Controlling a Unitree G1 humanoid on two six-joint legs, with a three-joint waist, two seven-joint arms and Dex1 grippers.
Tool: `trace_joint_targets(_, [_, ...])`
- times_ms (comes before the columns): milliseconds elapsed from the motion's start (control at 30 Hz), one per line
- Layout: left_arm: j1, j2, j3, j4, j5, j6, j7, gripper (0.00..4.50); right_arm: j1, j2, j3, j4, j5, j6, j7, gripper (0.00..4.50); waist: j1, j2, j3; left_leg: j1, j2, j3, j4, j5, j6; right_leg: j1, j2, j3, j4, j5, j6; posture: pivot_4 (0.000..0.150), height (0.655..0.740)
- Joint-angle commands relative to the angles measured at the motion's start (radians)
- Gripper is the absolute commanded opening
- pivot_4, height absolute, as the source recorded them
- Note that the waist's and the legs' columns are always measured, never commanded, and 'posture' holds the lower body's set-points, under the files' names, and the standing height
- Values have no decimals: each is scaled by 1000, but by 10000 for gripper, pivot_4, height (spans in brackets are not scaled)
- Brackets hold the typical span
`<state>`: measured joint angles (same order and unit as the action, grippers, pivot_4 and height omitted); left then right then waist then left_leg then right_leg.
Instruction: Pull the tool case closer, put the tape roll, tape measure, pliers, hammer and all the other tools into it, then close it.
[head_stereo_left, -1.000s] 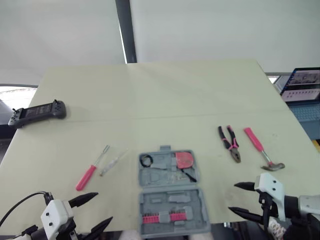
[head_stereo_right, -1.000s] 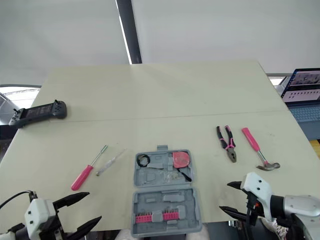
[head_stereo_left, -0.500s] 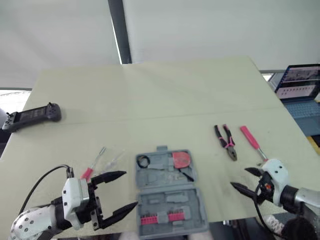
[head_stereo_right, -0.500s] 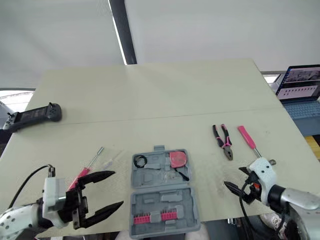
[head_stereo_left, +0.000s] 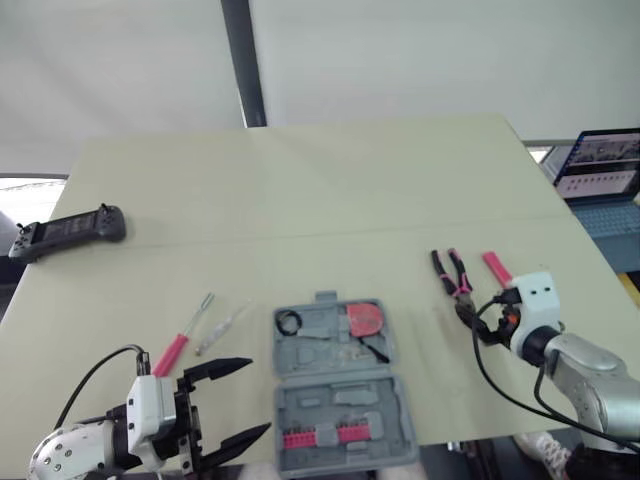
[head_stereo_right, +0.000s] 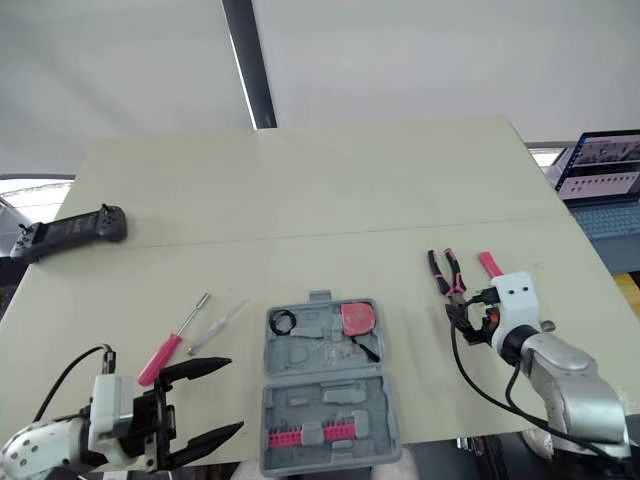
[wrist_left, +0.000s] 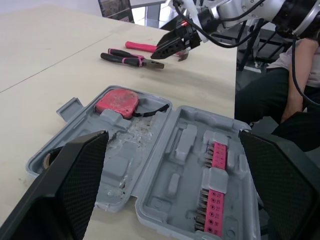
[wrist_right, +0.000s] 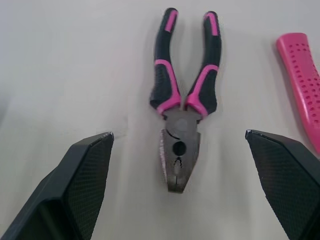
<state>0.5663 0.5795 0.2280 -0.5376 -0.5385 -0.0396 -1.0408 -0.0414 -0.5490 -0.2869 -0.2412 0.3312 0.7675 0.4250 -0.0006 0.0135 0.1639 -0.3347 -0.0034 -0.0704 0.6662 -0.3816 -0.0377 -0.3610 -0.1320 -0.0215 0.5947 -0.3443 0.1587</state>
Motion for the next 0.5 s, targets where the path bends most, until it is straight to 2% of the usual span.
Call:
trace_joint_targets(33, [15,-10,-3,6,13,-47,-12,45000,-47,9,-1,51,-19,5,-43,44574,-1,0,0,0,0,0,0,0,0,0,0,0,0,0,0,1500,7400])
trace_joint_targets(300, [21,-13,-3,39,18,-93,-27,45000,-144,30,34,198,-36,-1,-51,44574,-2,0,0,0,0,0,0,0,0,0,0,0,3,0,0,1500,7400])
trace_joint_targets(500, [0,-8,-4,44,12,-84,-17,45000,-158,47,72,219,-45,2,-42,44574,-3,0,0,0,0,0,0,0,0,0,0,0,5,0,0,1500,7400])
